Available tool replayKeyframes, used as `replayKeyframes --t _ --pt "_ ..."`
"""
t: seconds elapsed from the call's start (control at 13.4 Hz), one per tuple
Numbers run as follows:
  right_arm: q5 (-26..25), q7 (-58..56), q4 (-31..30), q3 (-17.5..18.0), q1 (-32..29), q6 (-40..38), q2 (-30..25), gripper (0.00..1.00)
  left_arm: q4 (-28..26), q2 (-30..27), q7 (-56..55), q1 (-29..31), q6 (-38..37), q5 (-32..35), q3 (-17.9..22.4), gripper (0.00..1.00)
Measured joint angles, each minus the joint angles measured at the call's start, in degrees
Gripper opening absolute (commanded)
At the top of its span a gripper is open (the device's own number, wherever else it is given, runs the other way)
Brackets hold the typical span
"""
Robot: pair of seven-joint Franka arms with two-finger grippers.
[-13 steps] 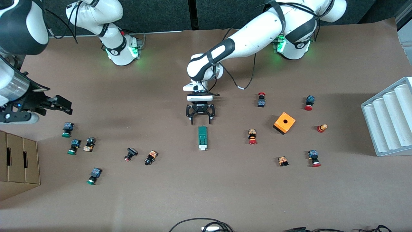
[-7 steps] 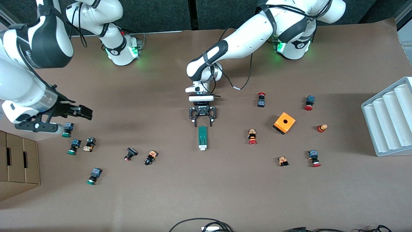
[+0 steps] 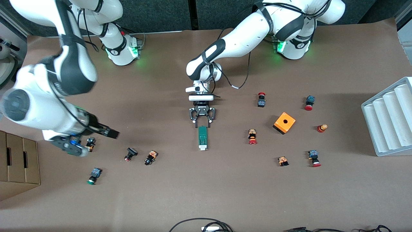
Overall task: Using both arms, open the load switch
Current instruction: 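Grasp the switch body with the left gripper while the right gripper approaches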
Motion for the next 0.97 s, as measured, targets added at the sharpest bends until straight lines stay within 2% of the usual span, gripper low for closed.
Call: replayKeyframes --t 0.3,0.37,0.45,0.75,0.97 --pt "6.5 22.1 7.4 0.2 5.2 1.7 10.3 1.0 0.0 0.0 -0.2 0.0 0.0 0.0 0.1 0.67" --pt "7.5 27.0 8.9 0.2 6.4 3.1 13.0 1.0 0.0 0.0 -0.2 0.0 0.0 0.0 0.1 0.62" --pt "8.9 31.7 10.0 0.3 7.8 4.9 15.3 1.0 0.0 0.0 -0.2 0.0 0.0 0.3 0.1 0.62" --pt "15.9 47.9 11.8 0.1 13.1 14.0 21.1 1.0 0.0 0.2 -0.2 -0.1 0.0 1.0 0.1 0.63" --pt "16.4 56.6 12.2 0.0 16.6 22.1 24.9 1.0 0.0 0.3 -0.2 -0.1 -0.2 1.2 0.2 0.63"
